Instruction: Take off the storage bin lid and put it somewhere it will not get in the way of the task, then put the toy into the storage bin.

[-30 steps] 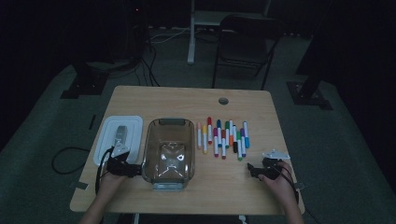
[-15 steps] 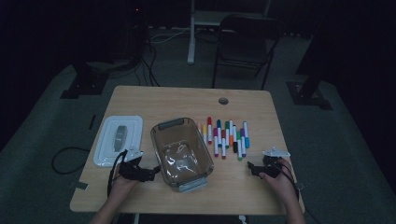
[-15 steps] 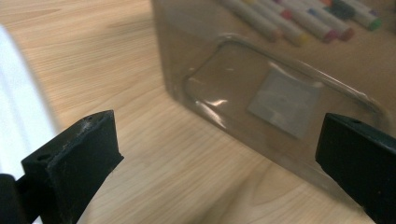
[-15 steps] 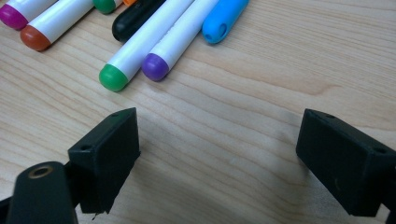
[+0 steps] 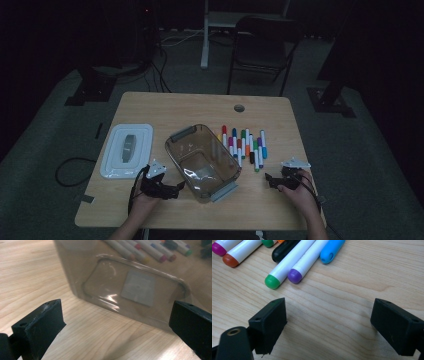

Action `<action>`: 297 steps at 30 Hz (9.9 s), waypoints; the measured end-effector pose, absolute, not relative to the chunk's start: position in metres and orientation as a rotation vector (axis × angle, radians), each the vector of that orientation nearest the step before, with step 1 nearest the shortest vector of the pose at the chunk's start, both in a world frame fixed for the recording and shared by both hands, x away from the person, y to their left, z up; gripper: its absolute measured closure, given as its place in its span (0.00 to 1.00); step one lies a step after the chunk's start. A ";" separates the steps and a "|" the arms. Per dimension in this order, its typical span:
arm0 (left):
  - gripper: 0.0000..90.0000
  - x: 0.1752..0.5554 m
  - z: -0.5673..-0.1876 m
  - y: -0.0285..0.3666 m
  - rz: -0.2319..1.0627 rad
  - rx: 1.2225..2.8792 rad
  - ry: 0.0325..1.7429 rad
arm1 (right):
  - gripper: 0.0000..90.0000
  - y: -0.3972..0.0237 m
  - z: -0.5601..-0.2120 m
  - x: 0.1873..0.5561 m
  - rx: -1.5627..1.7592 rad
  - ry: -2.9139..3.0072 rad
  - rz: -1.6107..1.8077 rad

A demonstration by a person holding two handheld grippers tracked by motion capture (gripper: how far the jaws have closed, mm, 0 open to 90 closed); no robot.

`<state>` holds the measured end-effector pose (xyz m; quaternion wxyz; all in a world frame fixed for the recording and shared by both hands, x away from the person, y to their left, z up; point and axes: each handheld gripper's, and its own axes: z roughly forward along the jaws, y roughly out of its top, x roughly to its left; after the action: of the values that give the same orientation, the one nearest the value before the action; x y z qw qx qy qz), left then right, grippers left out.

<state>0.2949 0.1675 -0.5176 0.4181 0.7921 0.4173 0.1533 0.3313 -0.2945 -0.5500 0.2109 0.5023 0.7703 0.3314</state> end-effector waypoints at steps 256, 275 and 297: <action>0.00 0.311 -0.547 0.175 0.344 2.282 0.822 | 0.85 -0.254 -0.446 0.404 1.677 2.040 1.100; 0.00 0.311 -0.547 0.175 0.343 2.281 0.823 | 0.85 -0.139 -0.387 0.384 1.242 2.410 1.285; 0.00 0.311 -0.547 0.175 0.342 2.282 0.823 | 0.85 -0.041 -0.434 0.395 1.036 2.818 1.024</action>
<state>0.3113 0.1748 -0.5466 0.3390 0.8763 0.3161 0.1315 0.3948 -0.0410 -0.4342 -0.0152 0.3265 0.8882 0.3228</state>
